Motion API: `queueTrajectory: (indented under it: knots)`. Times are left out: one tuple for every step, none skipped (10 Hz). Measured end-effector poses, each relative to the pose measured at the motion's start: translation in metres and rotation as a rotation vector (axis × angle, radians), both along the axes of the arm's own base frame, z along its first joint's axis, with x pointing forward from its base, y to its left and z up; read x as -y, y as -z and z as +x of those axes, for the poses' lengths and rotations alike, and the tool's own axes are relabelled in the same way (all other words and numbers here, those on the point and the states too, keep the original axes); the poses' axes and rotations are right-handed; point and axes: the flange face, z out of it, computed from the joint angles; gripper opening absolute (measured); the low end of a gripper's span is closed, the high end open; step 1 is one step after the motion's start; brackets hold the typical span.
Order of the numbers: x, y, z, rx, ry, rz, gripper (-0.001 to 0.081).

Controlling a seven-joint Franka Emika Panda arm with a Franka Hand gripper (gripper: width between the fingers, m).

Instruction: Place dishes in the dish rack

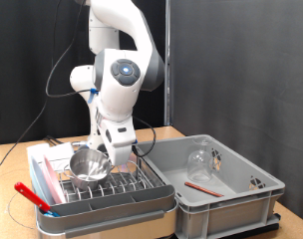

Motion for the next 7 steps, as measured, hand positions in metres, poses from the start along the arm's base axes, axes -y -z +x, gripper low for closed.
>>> queueTrajectory:
  knots:
    - [0.000, 0.004, -0.007, 0.021, -0.020, -0.021, 0.0808]
    - [0.002, 0.005, -0.017, 0.050, -0.036, -0.046, 0.0808]
    - [0.004, 0.005, -0.028, 0.083, -0.045, -0.069, 0.0808]
    - [0.006, 0.004, -0.039, 0.111, -0.046, -0.083, 0.0808]
    - [0.008, 0.003, -0.048, 0.136, -0.034, -0.102, 0.0808]
    - [0.010, 0.003, -0.055, 0.170, -0.008, -0.134, 0.0808]
    - [0.012, 0.005, -0.060, 0.203, 0.025, -0.169, 0.0808]
